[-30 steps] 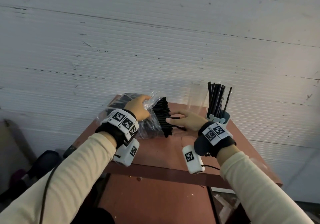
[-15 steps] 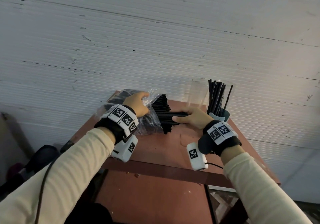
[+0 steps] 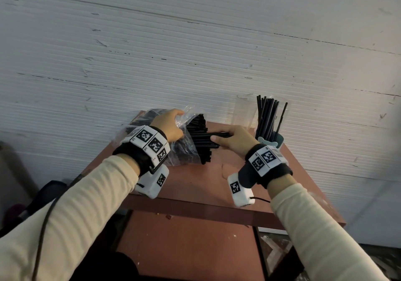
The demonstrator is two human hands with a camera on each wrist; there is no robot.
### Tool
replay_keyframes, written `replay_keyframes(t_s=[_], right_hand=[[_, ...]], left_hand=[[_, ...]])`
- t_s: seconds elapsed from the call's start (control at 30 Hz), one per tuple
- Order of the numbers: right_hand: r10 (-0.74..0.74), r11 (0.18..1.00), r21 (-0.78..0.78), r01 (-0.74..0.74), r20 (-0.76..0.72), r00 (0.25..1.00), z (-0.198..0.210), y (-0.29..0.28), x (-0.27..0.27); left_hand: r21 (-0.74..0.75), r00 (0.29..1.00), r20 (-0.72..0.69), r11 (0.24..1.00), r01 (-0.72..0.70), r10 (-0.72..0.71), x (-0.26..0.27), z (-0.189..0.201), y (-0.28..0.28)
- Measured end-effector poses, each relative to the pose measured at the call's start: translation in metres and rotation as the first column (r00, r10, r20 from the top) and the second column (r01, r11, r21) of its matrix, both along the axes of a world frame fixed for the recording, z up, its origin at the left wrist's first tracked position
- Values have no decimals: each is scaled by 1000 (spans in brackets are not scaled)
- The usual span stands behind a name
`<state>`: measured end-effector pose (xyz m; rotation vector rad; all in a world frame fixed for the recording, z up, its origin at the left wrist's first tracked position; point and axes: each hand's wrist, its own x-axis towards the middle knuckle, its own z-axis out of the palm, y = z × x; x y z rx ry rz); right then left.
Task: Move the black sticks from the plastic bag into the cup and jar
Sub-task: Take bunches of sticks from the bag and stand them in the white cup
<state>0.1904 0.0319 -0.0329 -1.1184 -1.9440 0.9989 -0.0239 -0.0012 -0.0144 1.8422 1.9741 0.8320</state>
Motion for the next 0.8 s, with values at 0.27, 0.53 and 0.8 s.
replay_keyframes(t_s=[0.27,0.53,0.8], right_hand=[[36,990,-130,-46,-79,996,-2,-5,20],[-22,909,-407,-87,-255,967,-14,-10,2],[-59,969,-246,-3,-247,967,-12,-8,1]], left_hand=[[1,1000,-23,1000,11,-11,5,-2,3],[-14,998,-64,1000,9,-10,7,-6,6],[56,998,-56,998,-5,9,9,-7,2]])
